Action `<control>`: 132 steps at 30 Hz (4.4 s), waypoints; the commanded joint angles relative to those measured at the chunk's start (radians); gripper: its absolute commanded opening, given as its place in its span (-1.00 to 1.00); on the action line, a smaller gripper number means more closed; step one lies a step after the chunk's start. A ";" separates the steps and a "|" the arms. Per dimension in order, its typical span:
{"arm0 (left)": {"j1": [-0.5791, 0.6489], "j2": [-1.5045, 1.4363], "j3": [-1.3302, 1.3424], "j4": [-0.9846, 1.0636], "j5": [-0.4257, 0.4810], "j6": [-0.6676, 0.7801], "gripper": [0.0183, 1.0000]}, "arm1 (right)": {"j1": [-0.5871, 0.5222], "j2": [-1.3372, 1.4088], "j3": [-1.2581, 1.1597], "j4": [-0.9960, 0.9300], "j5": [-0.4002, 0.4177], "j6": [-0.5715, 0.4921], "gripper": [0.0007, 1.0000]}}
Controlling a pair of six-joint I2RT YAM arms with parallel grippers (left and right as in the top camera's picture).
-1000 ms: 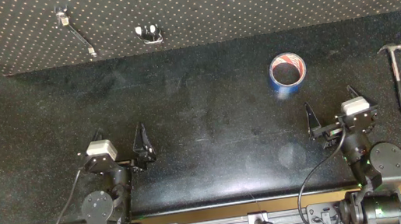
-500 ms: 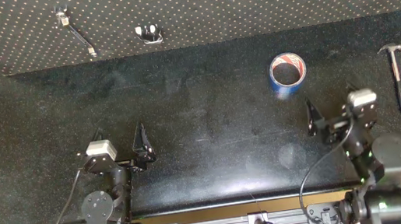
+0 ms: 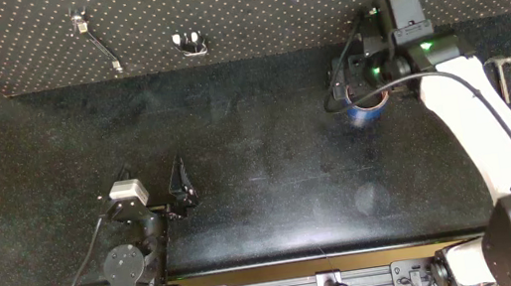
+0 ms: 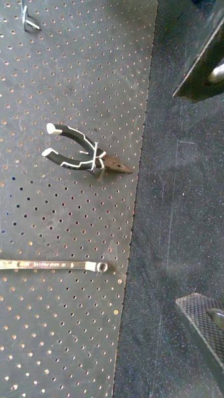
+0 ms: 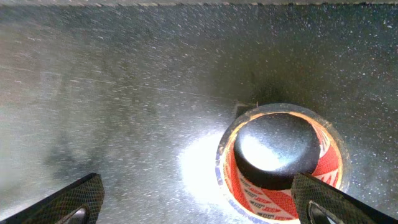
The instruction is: Place Tools Onto Pegboard
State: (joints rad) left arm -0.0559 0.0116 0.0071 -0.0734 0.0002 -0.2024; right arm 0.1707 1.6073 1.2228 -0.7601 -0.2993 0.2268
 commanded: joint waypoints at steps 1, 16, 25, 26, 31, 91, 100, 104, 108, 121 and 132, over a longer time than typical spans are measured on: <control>-0.003 -0.008 -0.002 -0.006 -0.015 0.006 0.99 | 0.047 0.096 0.028 -0.013 0.122 -0.022 0.97; -0.003 -0.008 -0.002 -0.006 -0.015 0.006 0.99 | 0.076 0.242 0.028 0.003 0.214 -0.050 -0.42; -0.003 -0.008 -0.002 -0.006 -0.015 0.006 0.99 | 0.078 -0.145 0.028 0.272 0.126 -0.041 -0.85; -0.003 -0.008 -0.002 -0.006 -0.015 0.006 0.99 | 0.088 -0.196 0.028 0.316 0.123 -0.037 -0.85; -0.003 -0.008 -0.002 -0.006 -0.015 0.006 0.99 | 0.232 -0.247 0.028 0.599 0.153 -0.038 -0.85; -0.003 -0.008 -0.002 -0.006 -0.015 0.006 0.99 | 0.321 0.171 0.028 0.863 0.352 -0.079 -0.08; -0.003 -0.008 -0.002 -0.006 -0.015 0.006 0.99 | 0.322 -0.008 0.028 0.621 0.306 -0.079 0.64; -0.003 -0.008 -0.002 -0.006 -0.015 0.006 0.99 | 0.322 -0.083 0.028 0.537 0.306 -0.079 0.88; -0.003 -0.008 -0.002 -0.006 -0.015 0.006 1.00 | 0.321 -0.145 0.028 0.331 0.306 -0.079 0.91; -0.003 -0.008 -0.002 -0.006 -0.015 0.006 0.99 | -0.426 -0.245 -0.034 -0.410 0.306 -0.291 0.93; -0.003 -0.008 -0.002 -0.006 -0.015 0.006 0.99 | -0.752 0.026 -0.043 -0.289 0.302 -0.679 0.93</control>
State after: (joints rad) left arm -0.0559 0.0109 0.0071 -0.0738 -0.0002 -0.2024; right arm -0.5797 1.5974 1.1851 -1.0660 0.0124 -0.3656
